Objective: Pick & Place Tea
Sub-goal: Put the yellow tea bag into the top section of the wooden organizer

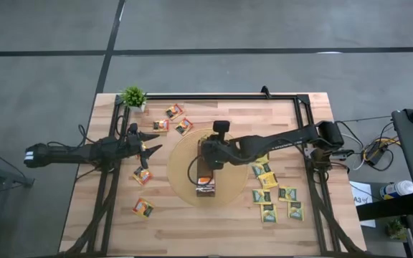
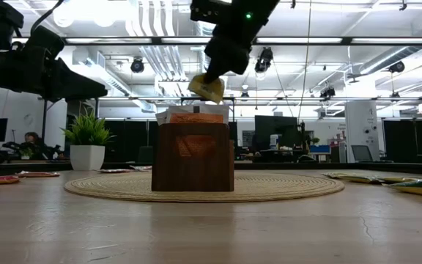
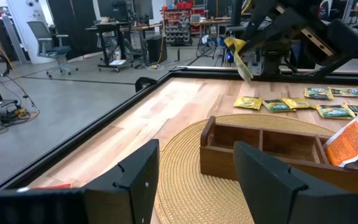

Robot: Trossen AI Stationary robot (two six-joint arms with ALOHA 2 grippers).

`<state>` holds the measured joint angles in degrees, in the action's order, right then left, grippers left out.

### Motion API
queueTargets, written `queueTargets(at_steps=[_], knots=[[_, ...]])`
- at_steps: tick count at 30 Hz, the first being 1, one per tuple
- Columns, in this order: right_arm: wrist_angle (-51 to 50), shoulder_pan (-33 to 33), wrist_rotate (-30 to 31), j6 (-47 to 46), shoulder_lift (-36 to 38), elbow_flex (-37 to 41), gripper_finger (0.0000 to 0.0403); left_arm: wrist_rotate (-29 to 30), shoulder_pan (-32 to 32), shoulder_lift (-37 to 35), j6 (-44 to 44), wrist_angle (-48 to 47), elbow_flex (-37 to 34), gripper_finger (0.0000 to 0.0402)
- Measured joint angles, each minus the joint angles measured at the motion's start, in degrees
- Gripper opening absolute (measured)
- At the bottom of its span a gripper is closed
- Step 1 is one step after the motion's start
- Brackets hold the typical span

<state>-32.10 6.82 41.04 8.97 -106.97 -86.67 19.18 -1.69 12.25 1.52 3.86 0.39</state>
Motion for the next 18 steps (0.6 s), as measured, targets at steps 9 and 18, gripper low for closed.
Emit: queueTargets(at_steps=[9,18], knots=[[-0.2,-1.7,0.8,-2.8,-0.1,0.1,0.0011,0.0,0.0,0.0,0.0,0.0,0.0,0.0202],[-0.1,-1.8,-1.0,-3.0,-0.1,0.3,0.0011,0.0,0.0,0.0,0.0,0.0,0.0,0.0202]])
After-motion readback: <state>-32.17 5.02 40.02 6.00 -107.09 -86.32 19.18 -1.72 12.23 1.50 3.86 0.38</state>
